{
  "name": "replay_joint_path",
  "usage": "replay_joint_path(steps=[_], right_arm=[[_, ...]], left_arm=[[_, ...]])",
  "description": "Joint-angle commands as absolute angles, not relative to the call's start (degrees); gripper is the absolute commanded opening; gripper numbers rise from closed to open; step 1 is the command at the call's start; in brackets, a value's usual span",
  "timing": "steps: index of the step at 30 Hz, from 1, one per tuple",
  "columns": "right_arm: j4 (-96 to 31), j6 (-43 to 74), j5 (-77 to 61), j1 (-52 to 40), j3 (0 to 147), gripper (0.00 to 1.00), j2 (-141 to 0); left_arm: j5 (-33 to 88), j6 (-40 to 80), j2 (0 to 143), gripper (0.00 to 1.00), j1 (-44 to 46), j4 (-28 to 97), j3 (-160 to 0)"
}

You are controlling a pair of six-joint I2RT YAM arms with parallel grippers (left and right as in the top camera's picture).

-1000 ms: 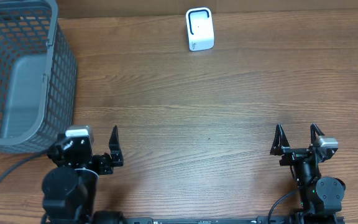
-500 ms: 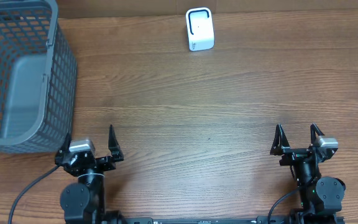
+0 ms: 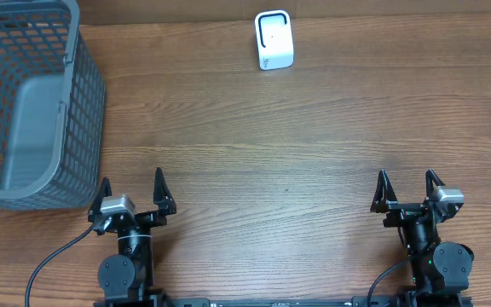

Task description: Scan the item barcode

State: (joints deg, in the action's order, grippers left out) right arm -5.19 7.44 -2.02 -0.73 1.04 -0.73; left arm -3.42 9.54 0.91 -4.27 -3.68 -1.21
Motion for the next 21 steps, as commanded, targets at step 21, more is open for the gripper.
replay_joint_path(steps=[21], right_arm=[[-4.82,7.22,-1.34,-0.62,0.47,1.0,-0.16]], left_arm=[[-0.1,2.28,0.16,1.0,-1.85,4.47,-0.27]])
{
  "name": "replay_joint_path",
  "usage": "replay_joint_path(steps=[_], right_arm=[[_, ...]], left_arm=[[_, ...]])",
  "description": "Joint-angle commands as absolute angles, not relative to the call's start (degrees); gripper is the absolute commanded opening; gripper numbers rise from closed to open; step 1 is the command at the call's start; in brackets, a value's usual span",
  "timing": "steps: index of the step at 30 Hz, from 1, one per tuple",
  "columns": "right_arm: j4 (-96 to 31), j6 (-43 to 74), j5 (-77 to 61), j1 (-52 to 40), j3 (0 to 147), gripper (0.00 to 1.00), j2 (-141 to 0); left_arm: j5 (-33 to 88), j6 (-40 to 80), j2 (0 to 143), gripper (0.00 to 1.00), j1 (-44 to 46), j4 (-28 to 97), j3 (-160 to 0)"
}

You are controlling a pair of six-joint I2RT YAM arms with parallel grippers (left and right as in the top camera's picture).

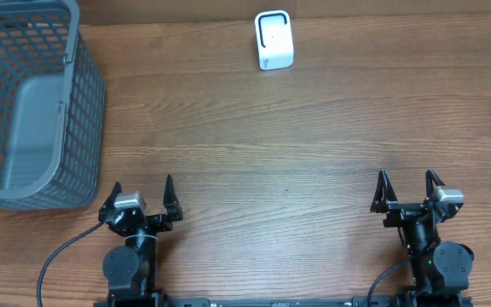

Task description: Scan the item barcode

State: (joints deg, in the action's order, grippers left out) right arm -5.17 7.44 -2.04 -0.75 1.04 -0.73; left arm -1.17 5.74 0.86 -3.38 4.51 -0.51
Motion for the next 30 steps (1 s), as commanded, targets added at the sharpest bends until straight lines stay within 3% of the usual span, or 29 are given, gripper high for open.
replay_joint_path(steps=[1,14,30], right_arm=[[-4.84,7.22,-1.32,-0.62,0.47,1.0,-0.16],[-4.82,7.22,-1.34,-0.62,0.47,1.0,-0.16],[-4.84,7.25,-1.34,-0.62,0.47,1.0,-0.16]], left_arm=[[-0.1,1.41,0.16,1.0,-1.26,4.47,-0.27],[-1.23,-1.32,0.16,1.0,-0.4,4.49,-0.27],[-4.05,3.73,0.16,1.0,-2.57,4.29,-0.21]])
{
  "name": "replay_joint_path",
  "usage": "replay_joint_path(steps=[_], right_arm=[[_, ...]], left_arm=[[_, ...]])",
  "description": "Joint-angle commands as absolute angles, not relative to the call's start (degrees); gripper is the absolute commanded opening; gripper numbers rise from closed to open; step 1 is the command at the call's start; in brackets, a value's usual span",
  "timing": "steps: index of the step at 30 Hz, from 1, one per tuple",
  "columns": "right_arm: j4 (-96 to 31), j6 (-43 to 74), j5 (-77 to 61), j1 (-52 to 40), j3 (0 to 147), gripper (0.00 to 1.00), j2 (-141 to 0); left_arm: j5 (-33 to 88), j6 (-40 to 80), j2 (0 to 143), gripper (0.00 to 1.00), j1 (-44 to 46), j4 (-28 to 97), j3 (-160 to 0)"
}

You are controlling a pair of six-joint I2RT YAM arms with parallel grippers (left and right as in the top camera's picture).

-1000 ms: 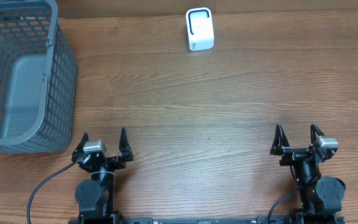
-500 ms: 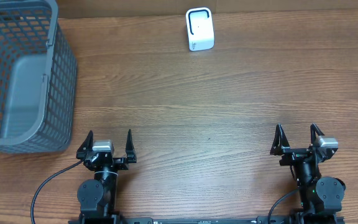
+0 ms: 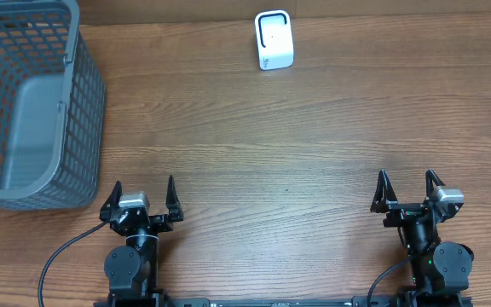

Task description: Scan the item barcode

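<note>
A white barcode scanner with a dark window stands at the far middle of the wooden table. A small pale item lies at the right edge, partly cut off by the frame. My left gripper sits near the front left, open with nothing between its fingers. My right gripper sits near the front right, also open and holding nothing. Both are far from the scanner and from the item.
A grey mesh basket fills the far left corner, its near wall just beyond my left gripper. A black cable trails from the left arm base.
My left gripper has shifted very slightly to the right. Nothing else has changed.
At first my left gripper stood open, angled toward the basket's near corner. By the second moment it had turned and moved a little right, away from the basket. It is about there now. My right gripper stayed open in place throughout.
</note>
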State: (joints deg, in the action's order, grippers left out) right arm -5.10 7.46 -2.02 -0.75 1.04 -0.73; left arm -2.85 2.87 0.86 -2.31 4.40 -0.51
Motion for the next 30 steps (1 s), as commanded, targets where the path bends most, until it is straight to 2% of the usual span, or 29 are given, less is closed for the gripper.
replay_joint_path(steps=[1,30], right_arm=[[-4.82,7.22,-1.34,-0.62,0.47,1.0,-0.16],[-4.82,7.22,-1.32,-0.62,0.47,1.0,-0.16]], left_arm=[[-3.75,3.33,0.16,1.0,-2.57,4.32,-0.21],[-1.83,0.19,0.21,1.0,-2.61,4.32,-0.27]])
